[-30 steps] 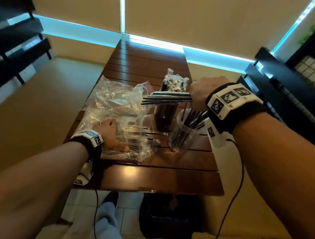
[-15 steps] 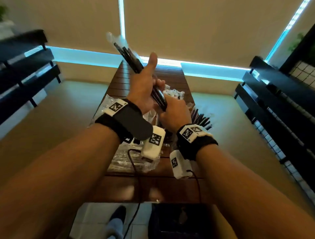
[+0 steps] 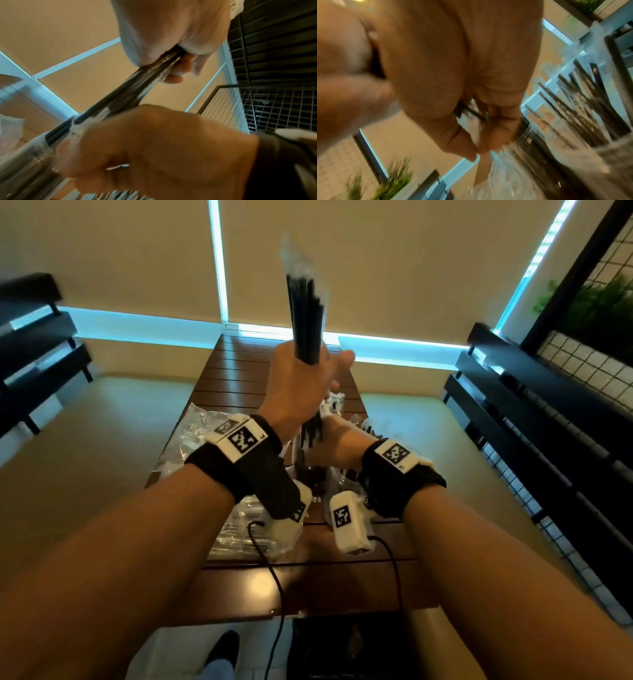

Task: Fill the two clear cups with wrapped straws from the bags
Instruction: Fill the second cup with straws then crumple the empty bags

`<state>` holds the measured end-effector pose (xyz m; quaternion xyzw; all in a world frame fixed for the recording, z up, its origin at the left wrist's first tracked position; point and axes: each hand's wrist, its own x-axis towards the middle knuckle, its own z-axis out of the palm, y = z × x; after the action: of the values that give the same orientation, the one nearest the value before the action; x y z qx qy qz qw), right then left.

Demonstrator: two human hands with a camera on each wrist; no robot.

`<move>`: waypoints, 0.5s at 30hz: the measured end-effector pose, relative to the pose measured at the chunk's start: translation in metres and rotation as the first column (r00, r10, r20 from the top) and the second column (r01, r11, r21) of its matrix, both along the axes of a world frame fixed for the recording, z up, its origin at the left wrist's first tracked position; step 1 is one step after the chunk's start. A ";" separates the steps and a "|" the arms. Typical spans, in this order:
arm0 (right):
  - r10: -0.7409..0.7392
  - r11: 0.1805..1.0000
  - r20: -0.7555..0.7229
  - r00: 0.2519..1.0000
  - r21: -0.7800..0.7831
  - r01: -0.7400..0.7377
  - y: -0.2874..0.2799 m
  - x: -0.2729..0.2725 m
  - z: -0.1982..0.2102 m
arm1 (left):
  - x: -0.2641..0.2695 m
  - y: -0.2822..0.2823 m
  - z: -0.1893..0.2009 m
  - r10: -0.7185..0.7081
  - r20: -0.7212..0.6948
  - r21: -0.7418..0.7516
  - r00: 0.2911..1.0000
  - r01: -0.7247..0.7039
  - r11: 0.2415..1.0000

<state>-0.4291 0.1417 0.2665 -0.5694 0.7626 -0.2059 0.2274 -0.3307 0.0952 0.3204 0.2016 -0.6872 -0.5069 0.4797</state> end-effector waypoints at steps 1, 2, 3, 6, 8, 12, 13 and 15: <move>0.008 1.000 0.036 0.999 0.009 -0.008 0.006 -0.008 0.004 | -0.002 0.000 -0.006 0.006 0.020 -0.001 1.000 -0.006 1.000; -0.041 0.998 0.110 0.993 -0.038 0.046 0.012 -0.016 0.012 | -0.003 0.000 -0.009 0.015 0.031 0.001 0.999 -0.015 1.000; -0.121 0.976 0.208 0.971 -0.154 0.155 0.016 -0.025 0.022 | -0.004 -0.001 -0.013 0.021 0.034 0.008 0.999 -0.021 1.000; -0.261 0.663 0.433 0.863 -0.570 0.486 0.027 -0.037 0.067 | -0.015 0.003 -0.025 0.020 0.113 0.023 0.993 -0.023 0.999; -0.186 0.550 0.386 0.904 -0.721 0.421 0.033 -0.026 0.095 | -0.027 0.008 -0.033 -0.022 0.170 0.020 0.985 0.018 1.000; -0.188 0.767 -0.262 0.946 -0.641 -0.025 0.034 -0.004 0.114 | -0.047 0.023 -0.033 -0.077 0.261 -0.031 0.962 0.088 0.996; -0.189 0.836 -0.387 0.903 -0.546 -0.059 0.031 -0.005 0.107 | -0.051 0.025 -0.033 -0.099 0.246 -0.026 0.964 0.108 0.994; -0.194 0.875 -0.438 0.878 -0.482 -0.047 0.029 -0.015 0.092 | -0.059 0.026 -0.033 -0.126 0.227 -0.052 0.966 0.141 0.989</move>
<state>-0.4439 0.1704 0.3586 -0.6101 0.7416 -0.2512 -0.1214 -0.3893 0.1212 0.2869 0.1940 -0.7656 -0.4886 0.3708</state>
